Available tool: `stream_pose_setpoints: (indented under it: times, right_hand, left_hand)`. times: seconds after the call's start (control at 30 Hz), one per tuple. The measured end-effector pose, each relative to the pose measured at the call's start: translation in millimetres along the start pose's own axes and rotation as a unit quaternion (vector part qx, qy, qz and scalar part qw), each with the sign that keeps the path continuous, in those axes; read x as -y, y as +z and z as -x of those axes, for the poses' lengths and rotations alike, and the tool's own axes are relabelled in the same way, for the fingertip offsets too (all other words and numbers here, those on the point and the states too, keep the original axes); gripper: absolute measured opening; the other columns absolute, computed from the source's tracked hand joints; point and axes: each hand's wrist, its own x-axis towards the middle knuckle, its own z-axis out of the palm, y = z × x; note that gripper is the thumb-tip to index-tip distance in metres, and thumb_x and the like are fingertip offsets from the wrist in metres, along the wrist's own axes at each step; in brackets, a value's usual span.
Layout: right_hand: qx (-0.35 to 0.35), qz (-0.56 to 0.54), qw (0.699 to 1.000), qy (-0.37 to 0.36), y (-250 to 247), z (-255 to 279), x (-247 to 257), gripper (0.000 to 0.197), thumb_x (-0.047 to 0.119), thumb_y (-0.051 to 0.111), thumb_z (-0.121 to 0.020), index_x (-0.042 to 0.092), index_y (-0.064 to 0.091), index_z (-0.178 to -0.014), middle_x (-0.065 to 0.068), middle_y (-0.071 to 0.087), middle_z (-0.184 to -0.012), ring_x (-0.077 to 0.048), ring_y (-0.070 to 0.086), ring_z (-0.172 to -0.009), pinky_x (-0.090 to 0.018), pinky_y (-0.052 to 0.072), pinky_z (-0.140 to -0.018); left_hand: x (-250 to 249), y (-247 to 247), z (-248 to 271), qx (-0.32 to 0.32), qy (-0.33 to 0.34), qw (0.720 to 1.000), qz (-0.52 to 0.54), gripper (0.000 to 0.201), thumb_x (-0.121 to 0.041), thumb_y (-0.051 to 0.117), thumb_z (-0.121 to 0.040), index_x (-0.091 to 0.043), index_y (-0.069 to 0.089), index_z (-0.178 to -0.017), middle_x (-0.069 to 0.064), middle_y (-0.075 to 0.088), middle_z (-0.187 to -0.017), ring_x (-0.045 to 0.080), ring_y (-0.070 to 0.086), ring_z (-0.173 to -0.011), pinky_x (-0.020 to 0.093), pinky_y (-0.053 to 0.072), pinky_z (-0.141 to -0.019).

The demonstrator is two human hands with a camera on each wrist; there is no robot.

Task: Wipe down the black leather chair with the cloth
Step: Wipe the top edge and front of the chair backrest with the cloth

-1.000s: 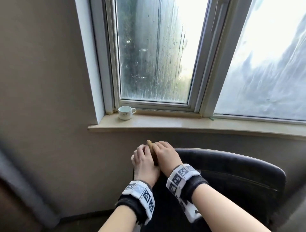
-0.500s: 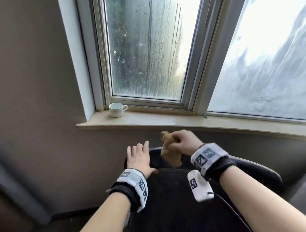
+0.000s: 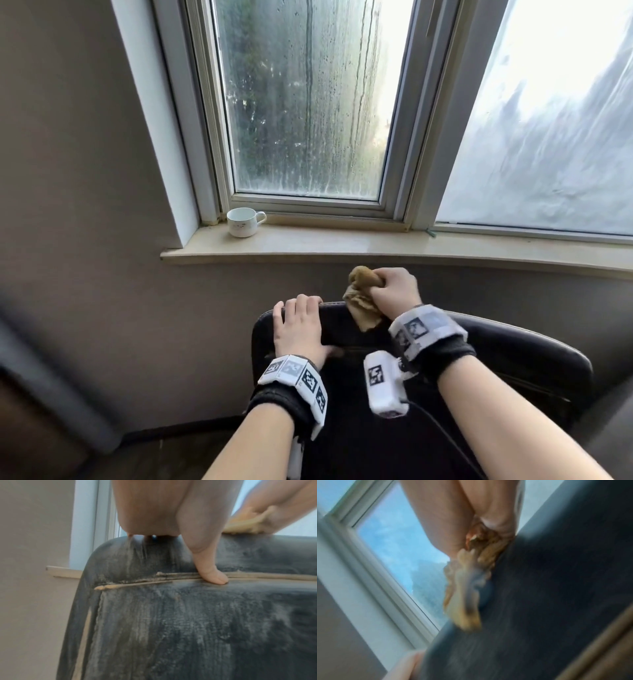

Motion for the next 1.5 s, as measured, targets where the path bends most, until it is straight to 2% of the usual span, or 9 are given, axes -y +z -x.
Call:
stream_pose_setpoints:
  times: [0.17,0.37,0.57,0.8,0.97,1.13,1.27,1.4,1.5]
  right_hand:
    - [0.196,0.062,0.976,-0.075,-18.6,5.0,-1.4,0.026,0.012,0.072,-0.073,0.015,0.071,-0.099,0.001,0.066,-0.081,-0.012,0.059,-0.079,-0.023,0.046,-0.075]
    - [0.029,0.058,0.998,-0.022,-12.7,6.3,-14.2,0.009,0.011,0.062,-0.080,0.010,0.071,-0.082,-0.007,0.062,-0.069,-0.020,0.056,-0.073,-0.024,0.036,-0.063]
    - [0.222,0.081,0.970,-0.052,-44.2,6.9,-13.6,0.028,0.012,0.072,-0.073,0.015,0.070,-0.101,-0.002,0.068,-0.085,-0.011,0.058,-0.081,-0.020,0.044,-0.071]
    - [0.015,0.126,0.991,0.034,-41.8,5.4,-37.7,0.010,0.011,0.061,-0.078,0.004,0.068,-0.081,-0.020,0.067,-0.081,-0.031,0.060,-0.084,-0.030,0.041,-0.069]
    - [0.171,0.090,0.981,-0.031,-66.4,17.8,-35.7,0.021,0.017,0.073,-0.074,0.015,0.071,-0.095,-0.002,0.066,-0.080,-0.014,0.059,-0.081,-0.022,0.040,-0.067]
    - [0.097,0.089,0.990,-0.057,-57.7,19.4,-44.3,0.018,0.009,0.068,-0.074,0.011,0.072,-0.091,-0.008,0.069,-0.079,-0.017,0.059,-0.076,-0.023,0.040,-0.068]
    - [0.004,0.079,0.997,0.019,-66.3,13.5,-58.6,0.008,0.009,0.063,-0.078,0.005,0.070,-0.077,-0.011,0.060,-0.067,-0.022,0.054,-0.071,-0.027,0.038,-0.060]
    - [0.156,0.060,0.986,-0.022,-86.0,24.3,-59.5,0.022,0.011,0.071,-0.075,0.013,0.071,-0.097,-0.001,0.065,-0.079,-0.011,0.057,-0.074,-0.023,0.045,-0.070]
    - [0.131,0.064,0.989,-0.039,-87.5,29.4,-62.5,0.032,0.004,0.067,-0.073,0.017,0.071,-0.101,0.001,0.069,-0.084,-0.008,0.059,-0.079,-0.008,0.044,-0.066]
  left_hand:
    - [1.8,0.8,-0.9,0.005,-0.018,1.000,-0.017,0.085,-0.065,0.064,-0.067,-0.024,0.026,-0.132,-0.003,0.033,-0.128,0.017,0.028,-0.127,0.038,0.005,-0.115]
    - [-1.4,-1.4,3.0,0.001,0.003,1.000,-0.014,0.085,-0.066,0.063,-0.066,-0.025,0.027,-0.131,-0.004,0.034,-0.127,0.017,0.029,-0.125,0.036,0.009,-0.114]
    - [1.3,0.0,1.3,0.005,-0.007,1.000,-0.028,0.089,-0.069,0.062,-0.065,-0.024,0.026,-0.132,-0.002,0.033,-0.128,0.018,0.029,-0.126,0.037,0.008,-0.114]
    - [3.8,-2.4,4.4,0.006,0.001,1.000,-0.028,0.090,-0.071,0.061,-0.063,-0.025,0.027,-0.132,-0.003,0.034,-0.127,0.017,0.030,-0.125,0.036,0.012,-0.114]
    - [-1.1,-8.5,1.6,0.003,-0.020,0.999,-0.045,0.090,-0.067,0.065,-0.063,-0.022,0.028,-0.132,-0.001,0.035,-0.127,0.019,0.032,-0.124,0.038,0.011,-0.114]
    - [-56.8,-8.1,3.7,-0.005,0.116,0.993,-0.001,0.096,-0.061,0.068,-0.064,-0.028,0.020,-0.140,-0.002,0.030,-0.135,0.020,0.024,-0.131,0.043,0.001,-0.116]
    - [-69.8,-0.5,3.3,-0.022,0.076,0.997,0.005,0.087,-0.059,0.069,-0.064,-0.027,0.029,-0.134,-0.002,0.036,-0.128,0.020,0.030,-0.124,0.034,0.010,-0.113]
    - [-70.9,-0.7,-1.0,-0.016,0.043,0.999,-0.005,0.085,-0.056,0.072,-0.064,-0.025,0.030,-0.132,-0.001,0.036,-0.127,0.020,0.031,-0.124,0.034,0.009,-0.114]
    - [-76.2,0.2,-2.0,-0.015,0.040,0.999,0.000,0.086,-0.054,0.074,-0.064,-0.024,0.030,-0.132,0.000,0.037,-0.128,0.020,0.031,-0.125,0.034,0.006,-0.114]
